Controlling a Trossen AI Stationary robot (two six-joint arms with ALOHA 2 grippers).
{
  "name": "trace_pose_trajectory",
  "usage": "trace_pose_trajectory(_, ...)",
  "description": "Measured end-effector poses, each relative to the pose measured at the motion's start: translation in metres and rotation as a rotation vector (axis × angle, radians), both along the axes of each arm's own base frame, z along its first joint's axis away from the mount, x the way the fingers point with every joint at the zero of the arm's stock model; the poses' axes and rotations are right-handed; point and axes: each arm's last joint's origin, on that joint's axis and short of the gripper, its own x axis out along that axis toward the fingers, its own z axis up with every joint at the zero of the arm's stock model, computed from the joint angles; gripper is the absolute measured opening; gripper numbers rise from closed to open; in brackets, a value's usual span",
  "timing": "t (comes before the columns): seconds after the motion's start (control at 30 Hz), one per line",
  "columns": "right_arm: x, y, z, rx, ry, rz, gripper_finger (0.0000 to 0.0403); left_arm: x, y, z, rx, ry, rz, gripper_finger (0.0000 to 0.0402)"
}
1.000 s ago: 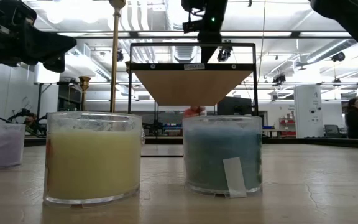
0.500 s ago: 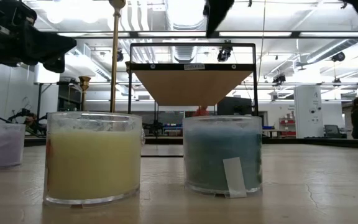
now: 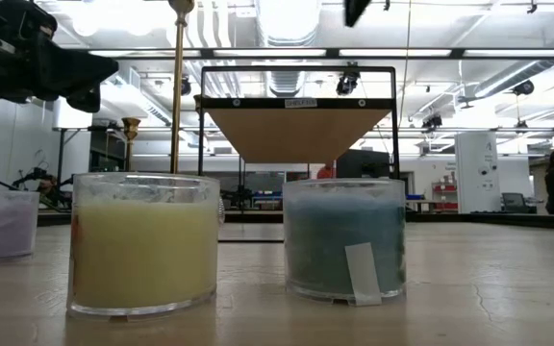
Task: Pick & Place candle stick holders
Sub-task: Put the bottom purple glass candle holder on the shelf
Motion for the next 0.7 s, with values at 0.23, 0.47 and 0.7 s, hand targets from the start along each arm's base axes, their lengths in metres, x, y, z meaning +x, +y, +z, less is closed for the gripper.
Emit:
trace_pose_trajectory(0.23,-0.020,0.043,-0.021,0.026,0.075,-0.087,0.0131,0.000,0.000,0.000,0.000,0.000,0.000,0.0037)
trace_pose_trajectory(0.47,-0.044,0.080,-0.051,0.002,0.152,-0.191,0.0121,0.000,0.000,0.000,0.000,0.000,0.000,0.0037)
trace_pose_trajectory(0.7,-0.059,0.116,-0.081,0.028,0.128,-0.254,0.0116,0.000,0.000,0.000,0.000,0.000,0.000,0.0037)
